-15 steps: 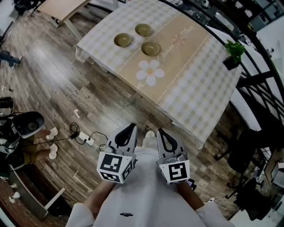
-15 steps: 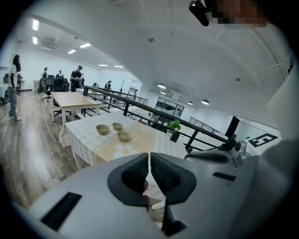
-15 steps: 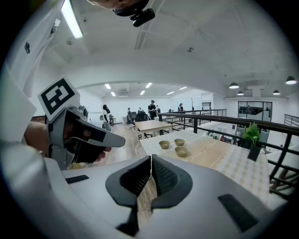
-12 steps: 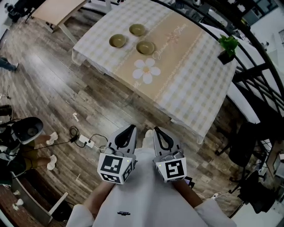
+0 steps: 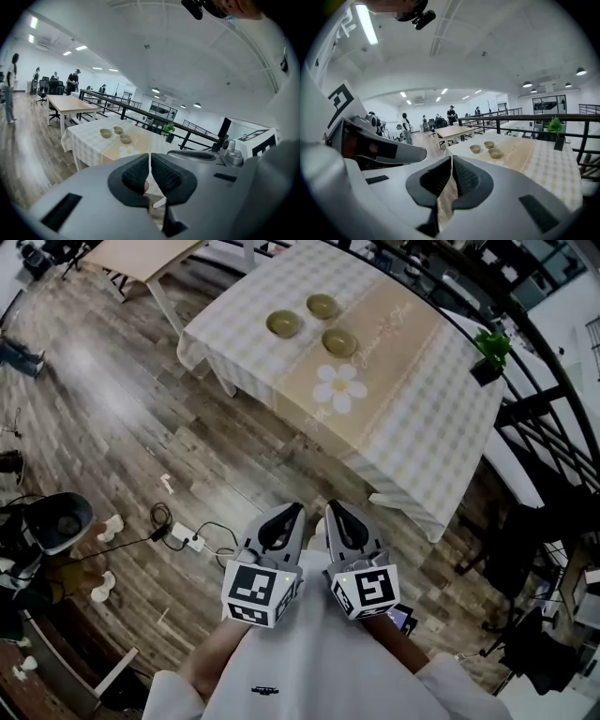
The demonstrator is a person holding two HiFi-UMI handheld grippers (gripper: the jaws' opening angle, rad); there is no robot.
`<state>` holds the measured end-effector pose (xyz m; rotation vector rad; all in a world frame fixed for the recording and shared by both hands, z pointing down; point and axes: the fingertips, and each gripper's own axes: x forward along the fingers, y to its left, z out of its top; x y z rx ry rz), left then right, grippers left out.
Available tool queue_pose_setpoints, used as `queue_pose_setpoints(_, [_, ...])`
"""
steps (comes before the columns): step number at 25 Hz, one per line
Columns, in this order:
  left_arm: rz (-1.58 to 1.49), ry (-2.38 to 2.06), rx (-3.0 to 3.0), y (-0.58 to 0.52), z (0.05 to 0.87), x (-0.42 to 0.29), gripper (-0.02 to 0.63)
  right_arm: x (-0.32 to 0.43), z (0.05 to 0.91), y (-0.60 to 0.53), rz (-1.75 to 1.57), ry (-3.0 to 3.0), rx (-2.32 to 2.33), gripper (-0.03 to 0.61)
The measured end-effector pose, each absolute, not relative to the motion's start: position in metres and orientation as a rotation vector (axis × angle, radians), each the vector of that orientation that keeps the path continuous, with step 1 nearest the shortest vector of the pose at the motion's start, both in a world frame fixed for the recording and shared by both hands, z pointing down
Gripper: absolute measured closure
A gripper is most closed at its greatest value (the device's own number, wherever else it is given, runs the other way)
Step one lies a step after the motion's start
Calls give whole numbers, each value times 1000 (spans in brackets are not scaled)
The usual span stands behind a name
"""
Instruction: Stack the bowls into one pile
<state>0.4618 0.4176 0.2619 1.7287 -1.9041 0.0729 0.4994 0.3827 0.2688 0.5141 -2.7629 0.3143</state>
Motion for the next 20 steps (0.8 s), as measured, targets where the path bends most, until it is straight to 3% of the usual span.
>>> queue_pose_setpoints(9, [8,-1949,1699,491,267,374,583,411,269,438,217,-2803,545,543])
queue_pose_setpoints(20, [-48,-1894,1635,510,286,320,583,366,279,453,229,-2746,585,543])
